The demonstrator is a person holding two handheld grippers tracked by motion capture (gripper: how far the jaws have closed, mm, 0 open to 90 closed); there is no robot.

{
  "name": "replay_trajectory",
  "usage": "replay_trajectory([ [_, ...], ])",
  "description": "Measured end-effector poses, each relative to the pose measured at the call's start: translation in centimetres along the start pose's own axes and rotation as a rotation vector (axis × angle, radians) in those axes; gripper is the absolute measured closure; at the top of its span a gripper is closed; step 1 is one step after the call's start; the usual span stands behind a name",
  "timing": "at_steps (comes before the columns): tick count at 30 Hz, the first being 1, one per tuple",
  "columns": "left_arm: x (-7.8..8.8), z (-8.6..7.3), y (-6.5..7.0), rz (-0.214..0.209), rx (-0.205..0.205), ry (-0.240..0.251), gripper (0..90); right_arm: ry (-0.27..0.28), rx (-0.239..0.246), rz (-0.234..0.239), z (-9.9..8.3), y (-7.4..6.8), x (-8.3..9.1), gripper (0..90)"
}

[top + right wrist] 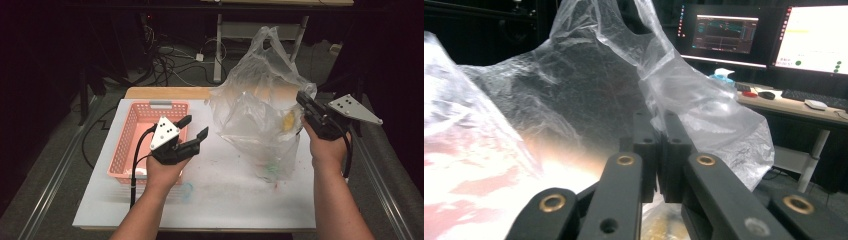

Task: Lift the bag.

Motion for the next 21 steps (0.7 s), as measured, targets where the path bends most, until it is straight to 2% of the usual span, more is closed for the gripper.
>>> replay_trajectory([
  [2,0.0,-1.1,0.1,-0.022,0.008,-0.029,28.8,0.009,0.004,0.019,0.1,0.0,0.5,79.5],
  [4,-0.1,-2.0,0.2,-0.049,0.023,-0.056,22.9,0.011,-0.011,0.057,0.1,-0.1,1.2,72.1],
  [6,-0.3,-2.8,0.3,-0.046,0.028,-0.088,15.1,0.017,-0.024,0.06,0.1,-0.3,1.9,65.3],
  [7,-0.3,-3.1,0.4,-0.05,0.025,-0.094,14.7,0.025,-0.01,0.071,0.1,-0.3,2.3,62.2],
  [8,-0.4,-3.4,0.5,-0.05,0.02,-0.105,14.7,0.024,-0.027,0.067,0.1,-0.4,2.7,59.6],
  [9,-0.4,-3.7,0.6,-0.054,0.022,-0.113,14.1,0.032,-0.016,0.073,0.0,-0.4,3.1,56.4],
  [12,-0.7,-4.4,1.0,-0.057,0.016,-0.144,9.4,0.045,-0.036,0.083,-0.2,-0.3,4.4,47.1],
  [13,-0.9,-4.7,1.1,-0.055,0.011,-0.159,7.2,0.047,-0.029,0.089,-0.3,-0.2,4.8,43.2],
  [16,-1.3,-5.4,1.3,-0.063,0.028,-0.194,0.1,0.046,-0.04,0.095,-0.6,-0.3,5.9,32.8],
  [21,-1.6,-6.4,1.5,-0.066,0.038,-0.222,0.0,0.077,-0.044,0.11,-0.7,-0.4,8.2,16.4],
])
Point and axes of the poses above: each handheld gripper's, and its own axes: x roughly backward along the jaws, z roughly out of its top, y roughly to its right, the point moved 3 cm from there along -x, roughly forward along the jaws, and after that the axes turned 5 degrees about -z, right-handed, at the moved point
